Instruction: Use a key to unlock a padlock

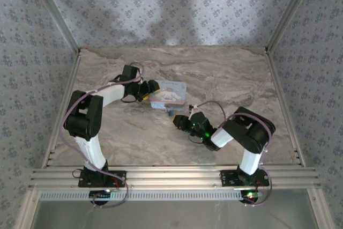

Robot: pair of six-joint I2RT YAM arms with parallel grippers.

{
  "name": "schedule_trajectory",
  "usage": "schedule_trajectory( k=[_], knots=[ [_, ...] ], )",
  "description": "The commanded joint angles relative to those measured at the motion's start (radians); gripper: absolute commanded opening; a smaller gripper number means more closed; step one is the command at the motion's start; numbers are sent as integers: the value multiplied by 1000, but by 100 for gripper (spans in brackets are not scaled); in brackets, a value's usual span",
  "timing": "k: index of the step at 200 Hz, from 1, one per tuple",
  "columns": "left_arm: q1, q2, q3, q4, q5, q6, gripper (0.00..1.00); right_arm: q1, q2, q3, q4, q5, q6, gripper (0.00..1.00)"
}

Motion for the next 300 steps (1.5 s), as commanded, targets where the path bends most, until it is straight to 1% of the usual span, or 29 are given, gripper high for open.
schedule_trajectory(
  k=[1, 22, 33, 49, 64, 81, 96, 113, 157, 200, 204, 209, 222, 238, 264, 283, 300],
  knots=[
    [-7, -7, -62, -47, -38, 2, 72, -6, -100, -3, -197, 69, -102, 34],
    [-8, -25, -99, -27, -44, -14, 71, -17, -184, 10, -306, 82, -181, 46],
    [-11, -37, -118, -17, -47, -20, 71, -31, -216, 17, -326, 66, -222, 54],
    [-19, -54, -145, -5, -52, -30, 71, -66, -232, 39, -320, -17, -273, 61],
    [-28, -72, -172, 8, -58, -40, 70, -107, -219, 63, -298, -110, -287, 65],
    [-36, -94, -205, 22, -65, -54, 70, -153, -182, 89, -258, -203, -278, 65],
    [-42, -114, -233, 30, -70, -63, 70, -178, -149, 112, -229, -246, -277, 65],
    [-48, -140, -264, 33, -79, -70, 70, -197, -123, 145, -241, -278, -297, 65],
    [-68, -210, -341, 52, -98, -104, 70, -240, -72, 191, -234, -318, -354, 66],
    [-71, -249, -371, 53, -112, -121, 70, -247, -130, 101, -210, -292, -384, 66],
    [-73, -251, -373, 53, -112, -122, 70, -245, -134, 92, -207, -295, -383, 66],
    [-74, -253, -376, 53, -112, -123, 70, -246, -144, 81, -201, -296, -417, 67],
    [-78, -260, -384, 56, -116, -128, 70, -235, -155, 62, -184, -312, -427, 66],
    [-82, -265, -396, 62, -117, -130, 70, -200, -147, 68, -182, -314, -438, 66],
    [-84, -264, -409, 75, -118, -137, 70, -149, -75, 104, -147, -315, -428, 66],
    [-85, -264, -411, 81, -116, -141, 70, -134, -16, 133, -95, -317, -405, 65],
    [-85, -267, -410, 81, -116, -141, 70, -120, 27, 161, -82, -319, -399, 64]
  ],
)
